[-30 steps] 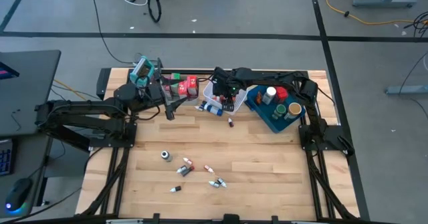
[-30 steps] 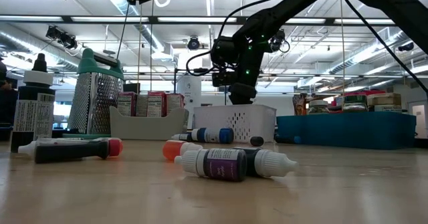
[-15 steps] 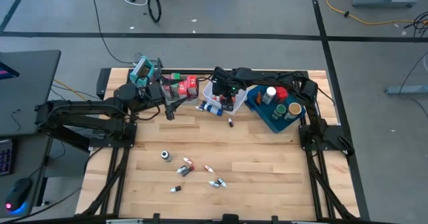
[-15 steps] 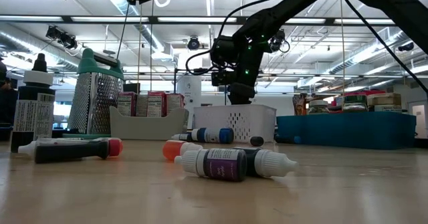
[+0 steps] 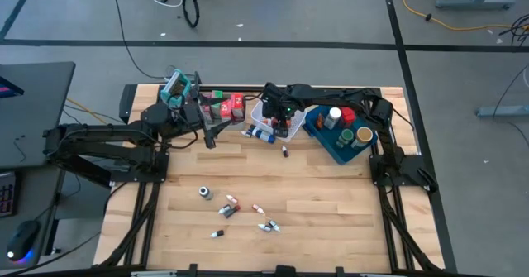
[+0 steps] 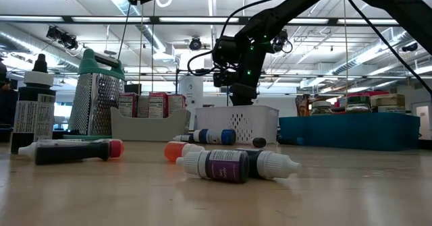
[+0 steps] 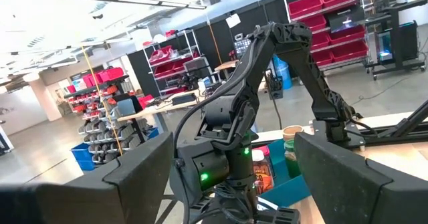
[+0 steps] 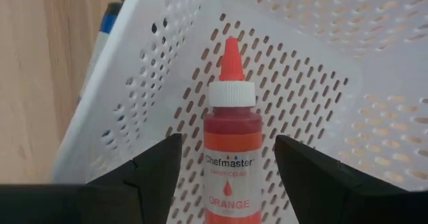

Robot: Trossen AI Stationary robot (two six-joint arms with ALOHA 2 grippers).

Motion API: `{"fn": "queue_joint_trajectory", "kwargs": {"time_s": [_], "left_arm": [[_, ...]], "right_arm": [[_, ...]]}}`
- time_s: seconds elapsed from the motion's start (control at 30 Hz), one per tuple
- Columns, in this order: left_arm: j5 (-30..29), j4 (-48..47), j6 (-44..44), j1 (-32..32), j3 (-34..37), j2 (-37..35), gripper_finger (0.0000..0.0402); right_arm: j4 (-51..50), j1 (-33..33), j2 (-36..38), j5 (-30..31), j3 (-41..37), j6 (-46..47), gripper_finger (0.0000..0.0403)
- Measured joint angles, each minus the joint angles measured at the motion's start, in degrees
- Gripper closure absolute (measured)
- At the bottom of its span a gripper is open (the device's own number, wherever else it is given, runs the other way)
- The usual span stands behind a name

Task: Pick & Place Kitchen Items
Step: Put the large orange food coloring bottle into the white bin

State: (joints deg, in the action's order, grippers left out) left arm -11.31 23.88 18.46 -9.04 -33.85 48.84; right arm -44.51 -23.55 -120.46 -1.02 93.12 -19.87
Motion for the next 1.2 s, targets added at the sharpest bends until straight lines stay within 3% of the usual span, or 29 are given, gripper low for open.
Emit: {"fn": "queue_joint_trajectory", "kwargs": {"time_s": [0.23, 0.53, 0.77, 0.93, 1.2], "left_arm": [[0.0, 0.0, 0.0, 0.0, 0.0, 0.0, 0.0085], [0.0, 0.0, 0.0, 0.0, 0.0, 0.0, 0.0085], [0.0, 0.0, 0.0, 0.0, 0.0, 0.0, 0.0085], [0.0, 0.0, 0.0, 0.0, 0.0, 0.0, 0.0085], [0.0, 0.0, 0.0, 0.0, 0.0, 0.0, 0.0085]], "right_arm": [[0.0, 0.9, 0.0, -3.6, 0.0, 2.8, 0.0152], [0.0, 5.0, 0.0, -3.9, 0.0, 4.6, 0.0152], [-0.1, 6.9, 0.0, 4.2, 0.0, 1.6, 0.0152], [-1.1, 6.2, 0.0, 4.4, 0.0, 1.3, 0.0152], [-1.8, 5.6, -0.2, -3.9, 0.0, 0.1, 0.0134]]}}
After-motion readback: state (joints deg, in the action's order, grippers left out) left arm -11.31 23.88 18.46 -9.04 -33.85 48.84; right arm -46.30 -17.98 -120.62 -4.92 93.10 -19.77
